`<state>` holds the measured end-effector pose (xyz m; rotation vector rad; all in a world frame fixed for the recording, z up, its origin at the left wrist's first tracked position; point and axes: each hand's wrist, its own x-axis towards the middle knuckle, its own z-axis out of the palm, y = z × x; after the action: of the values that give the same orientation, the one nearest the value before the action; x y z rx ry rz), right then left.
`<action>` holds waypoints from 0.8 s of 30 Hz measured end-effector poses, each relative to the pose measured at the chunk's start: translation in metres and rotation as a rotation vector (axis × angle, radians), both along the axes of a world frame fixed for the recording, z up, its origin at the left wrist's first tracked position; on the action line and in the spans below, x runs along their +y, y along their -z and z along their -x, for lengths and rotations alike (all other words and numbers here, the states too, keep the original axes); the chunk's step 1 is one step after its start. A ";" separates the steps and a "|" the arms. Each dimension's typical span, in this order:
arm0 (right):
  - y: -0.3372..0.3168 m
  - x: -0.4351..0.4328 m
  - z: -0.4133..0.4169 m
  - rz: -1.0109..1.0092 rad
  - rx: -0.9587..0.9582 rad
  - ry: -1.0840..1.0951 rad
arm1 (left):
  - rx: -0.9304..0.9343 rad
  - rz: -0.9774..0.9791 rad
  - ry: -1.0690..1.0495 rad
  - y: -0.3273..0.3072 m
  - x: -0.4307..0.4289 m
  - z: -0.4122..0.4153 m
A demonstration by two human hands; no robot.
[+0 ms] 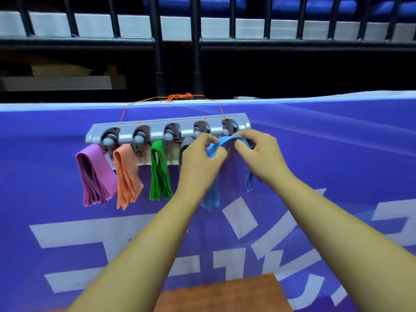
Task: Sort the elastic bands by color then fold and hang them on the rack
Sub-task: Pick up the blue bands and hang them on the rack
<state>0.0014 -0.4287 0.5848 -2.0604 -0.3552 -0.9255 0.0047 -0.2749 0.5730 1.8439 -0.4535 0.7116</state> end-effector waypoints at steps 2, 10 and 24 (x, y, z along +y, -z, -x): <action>-0.001 0.005 -0.012 -0.008 -0.015 0.024 | -0.030 0.026 -0.076 -0.001 -0.003 -0.009; 0.017 0.010 -0.047 0.053 -0.064 0.099 | -0.117 -0.105 -0.274 0.009 -0.016 -0.030; 0.033 0.002 -0.051 -0.084 0.059 -0.119 | -0.202 -0.120 -0.140 0.020 -0.019 -0.039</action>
<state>0.0525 -0.4266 0.5519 -1.9638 -0.3961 -0.7936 0.0436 -0.2942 0.5528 1.9379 -0.5104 0.9907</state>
